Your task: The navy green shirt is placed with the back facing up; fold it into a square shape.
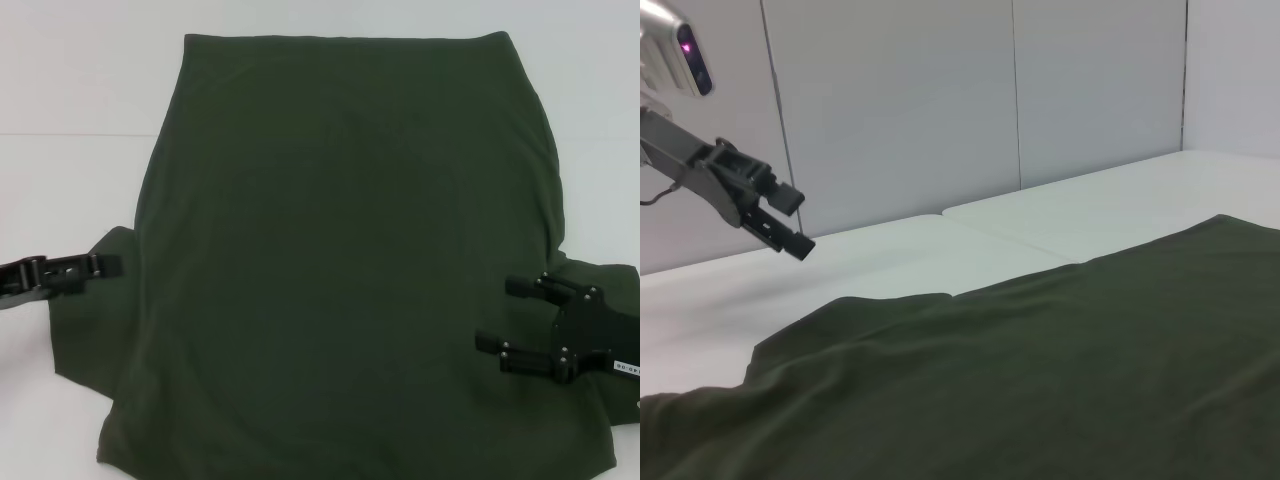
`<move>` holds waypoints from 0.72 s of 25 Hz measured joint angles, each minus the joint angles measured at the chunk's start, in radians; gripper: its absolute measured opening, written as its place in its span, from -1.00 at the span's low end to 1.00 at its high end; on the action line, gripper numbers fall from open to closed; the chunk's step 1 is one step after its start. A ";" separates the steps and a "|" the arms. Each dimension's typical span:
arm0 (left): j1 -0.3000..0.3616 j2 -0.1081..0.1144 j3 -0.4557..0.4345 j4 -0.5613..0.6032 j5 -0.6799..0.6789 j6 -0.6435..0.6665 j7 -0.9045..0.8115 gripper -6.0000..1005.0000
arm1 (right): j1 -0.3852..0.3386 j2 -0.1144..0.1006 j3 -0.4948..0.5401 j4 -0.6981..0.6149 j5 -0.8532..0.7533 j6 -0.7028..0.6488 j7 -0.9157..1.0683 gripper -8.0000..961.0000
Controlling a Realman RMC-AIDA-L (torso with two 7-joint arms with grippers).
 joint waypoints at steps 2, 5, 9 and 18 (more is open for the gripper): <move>-0.008 0.007 -0.010 0.006 0.063 -0.027 -0.044 0.80 | 0.000 0.000 -0.001 -0.001 0.000 0.002 0.000 0.91; -0.013 0.012 -0.024 0.007 0.116 -0.061 -0.086 0.80 | 0.000 0.000 -0.003 -0.001 0.000 0.005 0.000 0.91; -0.017 0.015 -0.030 0.007 0.164 -0.095 -0.130 0.79 | 0.002 0.000 -0.003 -0.001 0.000 0.006 0.000 0.91; -0.022 0.018 -0.035 -0.038 0.227 -0.192 -0.198 0.78 | 0.002 0.001 -0.008 -0.001 0.000 0.006 -0.002 0.91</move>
